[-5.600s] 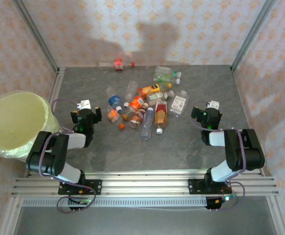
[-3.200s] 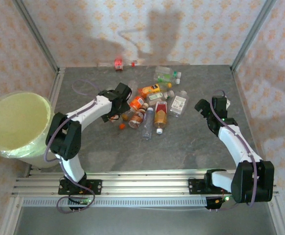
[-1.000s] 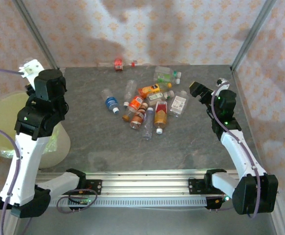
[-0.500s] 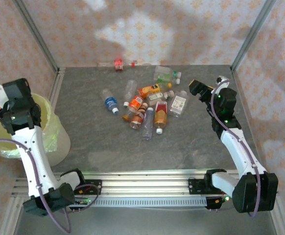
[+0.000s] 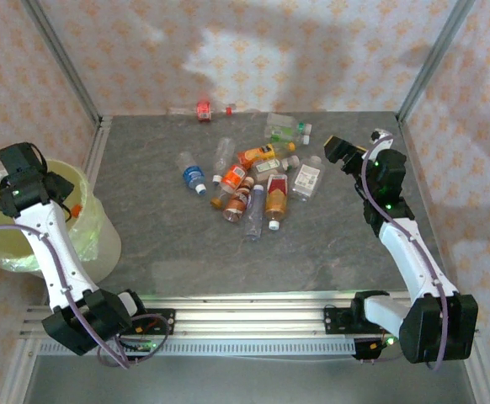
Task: Put the plastic bottles in the bin
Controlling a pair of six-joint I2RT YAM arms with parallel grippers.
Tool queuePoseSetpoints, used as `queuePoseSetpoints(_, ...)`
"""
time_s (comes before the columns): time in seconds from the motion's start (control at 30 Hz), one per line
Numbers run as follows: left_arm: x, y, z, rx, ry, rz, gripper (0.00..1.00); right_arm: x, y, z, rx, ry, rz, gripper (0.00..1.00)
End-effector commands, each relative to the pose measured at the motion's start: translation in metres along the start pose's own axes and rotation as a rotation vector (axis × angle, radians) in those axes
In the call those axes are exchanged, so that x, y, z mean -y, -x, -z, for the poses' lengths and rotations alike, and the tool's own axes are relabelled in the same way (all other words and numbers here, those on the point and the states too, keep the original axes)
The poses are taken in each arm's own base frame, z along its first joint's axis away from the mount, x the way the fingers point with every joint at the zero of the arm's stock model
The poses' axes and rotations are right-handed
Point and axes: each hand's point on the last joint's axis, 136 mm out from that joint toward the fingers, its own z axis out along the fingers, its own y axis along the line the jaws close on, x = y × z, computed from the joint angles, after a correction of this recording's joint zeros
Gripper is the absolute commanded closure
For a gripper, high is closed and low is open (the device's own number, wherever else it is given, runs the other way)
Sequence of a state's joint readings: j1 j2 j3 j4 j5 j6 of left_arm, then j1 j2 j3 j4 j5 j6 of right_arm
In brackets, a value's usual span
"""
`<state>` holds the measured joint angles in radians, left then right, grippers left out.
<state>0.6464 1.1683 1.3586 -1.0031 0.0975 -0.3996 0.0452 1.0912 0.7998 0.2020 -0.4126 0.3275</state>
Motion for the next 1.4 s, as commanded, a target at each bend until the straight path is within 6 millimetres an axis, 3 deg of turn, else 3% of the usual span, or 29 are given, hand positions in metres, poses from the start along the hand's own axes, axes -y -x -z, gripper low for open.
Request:
queuePoseSetpoints(0.0,0.012,-0.018,-0.009,-0.092,-0.081,0.048,0.48,-0.010,0.009,0.000,0.019,0.027,0.029,0.00)
queuePoseSetpoints(0.3,0.039,-0.039,-0.012,-0.175,-0.249,0.086,0.41,-0.007,0.005,-0.004,0.004,0.017,0.020,0.00)
queuePoseSetpoints(0.63,0.028,-0.035,-0.008,-0.158,-0.181,0.074,0.34,0.002,-0.003,-0.011,-0.017,-0.011,-0.004,0.00)
queuePoseSetpoints(0.9,0.021,-0.030,0.008,-0.122,-0.153,0.050,0.29,0.009,-0.006,-0.014,-0.020,-0.037,-0.030,0.00)
queuePoseSetpoints(1.1,0.034,-0.023,0.037,-0.084,-0.238,0.056,0.25,0.014,-0.008,-0.017,-0.022,-0.057,-0.050,0.00)
queuePoseSetpoints(1.37,0.068,0.003,0.106,0.080,-0.512,0.142,0.14,0.029,-0.025,-0.018,-0.076,-0.118,-0.095,0.01)
